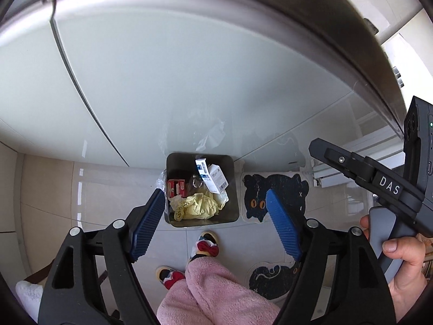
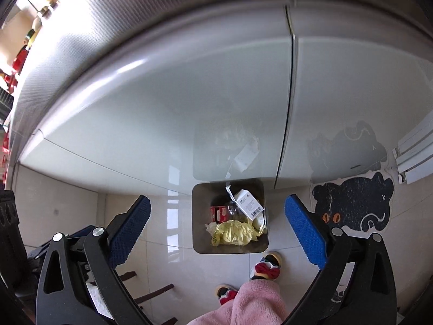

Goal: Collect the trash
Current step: 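Raise both open tools back over the counter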

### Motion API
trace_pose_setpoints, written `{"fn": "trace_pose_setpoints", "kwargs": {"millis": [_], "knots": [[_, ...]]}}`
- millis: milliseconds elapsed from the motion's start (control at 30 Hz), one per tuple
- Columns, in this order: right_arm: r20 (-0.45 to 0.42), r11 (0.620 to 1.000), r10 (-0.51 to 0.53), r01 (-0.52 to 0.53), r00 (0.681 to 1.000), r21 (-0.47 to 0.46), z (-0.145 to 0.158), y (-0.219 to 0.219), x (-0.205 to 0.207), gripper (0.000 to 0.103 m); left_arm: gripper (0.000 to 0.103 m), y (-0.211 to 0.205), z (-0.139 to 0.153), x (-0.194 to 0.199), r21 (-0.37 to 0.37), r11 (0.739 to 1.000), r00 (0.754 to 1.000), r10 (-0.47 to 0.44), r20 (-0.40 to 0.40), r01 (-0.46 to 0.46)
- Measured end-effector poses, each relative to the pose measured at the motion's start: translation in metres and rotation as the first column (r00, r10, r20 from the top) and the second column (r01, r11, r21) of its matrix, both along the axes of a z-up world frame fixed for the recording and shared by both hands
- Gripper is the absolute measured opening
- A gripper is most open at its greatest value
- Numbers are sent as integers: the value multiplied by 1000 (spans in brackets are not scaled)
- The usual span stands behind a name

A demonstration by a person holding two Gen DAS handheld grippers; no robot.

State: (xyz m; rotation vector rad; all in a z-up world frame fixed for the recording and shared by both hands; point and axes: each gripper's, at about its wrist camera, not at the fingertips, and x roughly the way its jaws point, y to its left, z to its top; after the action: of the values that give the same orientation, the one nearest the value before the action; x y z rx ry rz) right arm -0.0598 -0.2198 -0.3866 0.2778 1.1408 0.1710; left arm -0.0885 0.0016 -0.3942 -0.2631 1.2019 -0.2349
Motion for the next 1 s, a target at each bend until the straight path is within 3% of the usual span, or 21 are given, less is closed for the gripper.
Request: {"fn": "trace_pose_setpoints", "kwargs": {"millis": [267,567,733,1000], "knots": [[138,1000,0,4,990,-24,90,-8,-29,100,94,15,98,-21,22,1000,983,-5,185,1],[302,999,-3,17,953,-42,186,-15,-22,100,95,26,187,-21,38,999,939,-5,344,-9],[363,999,-1,19,932,-47,221,-15,-2,100,95,32,214,-6,51,999,918,-7,397,-15],[384,997,34,-8,923,-71,234,-4,55,100,95,42,229,36,68,996,901,19,434,-54]]}}
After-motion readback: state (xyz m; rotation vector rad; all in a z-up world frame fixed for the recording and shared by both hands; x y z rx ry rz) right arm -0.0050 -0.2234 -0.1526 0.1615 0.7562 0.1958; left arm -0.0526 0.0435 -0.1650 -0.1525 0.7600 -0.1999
